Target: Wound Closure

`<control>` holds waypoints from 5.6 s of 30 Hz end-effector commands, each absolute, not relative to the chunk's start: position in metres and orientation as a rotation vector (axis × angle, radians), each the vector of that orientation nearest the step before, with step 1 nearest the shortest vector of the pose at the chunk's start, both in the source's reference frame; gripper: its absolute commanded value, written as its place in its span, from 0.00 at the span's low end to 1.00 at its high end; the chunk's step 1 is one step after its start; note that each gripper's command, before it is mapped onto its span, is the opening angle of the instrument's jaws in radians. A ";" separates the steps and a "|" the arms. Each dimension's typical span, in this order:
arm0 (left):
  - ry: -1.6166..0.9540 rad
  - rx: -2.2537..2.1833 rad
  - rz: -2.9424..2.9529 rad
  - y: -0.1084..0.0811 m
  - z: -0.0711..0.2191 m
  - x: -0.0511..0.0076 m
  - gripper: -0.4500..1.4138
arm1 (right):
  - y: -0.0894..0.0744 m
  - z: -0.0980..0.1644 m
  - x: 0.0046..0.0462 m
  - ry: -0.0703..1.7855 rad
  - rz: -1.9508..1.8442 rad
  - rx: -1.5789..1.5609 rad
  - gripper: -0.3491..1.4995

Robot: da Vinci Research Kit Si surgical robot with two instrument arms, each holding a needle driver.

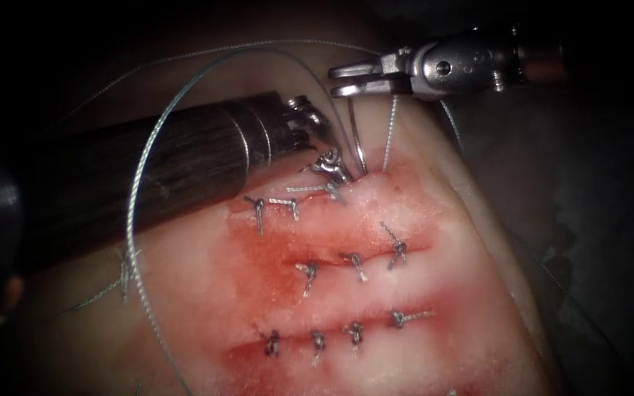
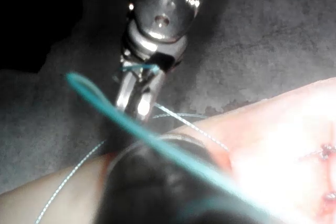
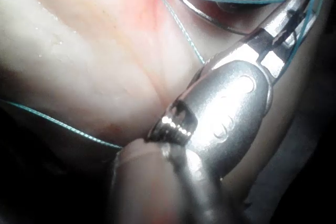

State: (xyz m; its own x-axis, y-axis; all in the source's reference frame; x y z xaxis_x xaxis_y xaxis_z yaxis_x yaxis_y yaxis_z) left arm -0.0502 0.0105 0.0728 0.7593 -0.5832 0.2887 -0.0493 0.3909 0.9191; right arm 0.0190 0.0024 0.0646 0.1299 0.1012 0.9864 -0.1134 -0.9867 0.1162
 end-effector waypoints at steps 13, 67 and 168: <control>-0.654 1.126 -0.370 0.012 0.073 -0.0508 0.00 | 0.003 0.065 0.0200 0.026 1.962 2.242 0.00; -0.651 1.127 -0.367 0.012 0.073 -0.0506 0.00 | 0.003 0.065 0.0198 -0.055 2.020 2.293 0.00; -0.651 1.124 -0.367 0.012 0.072 -0.0505 0.00 | 0.003 0.064 0.0199 -0.005 2.059 2.348 0.00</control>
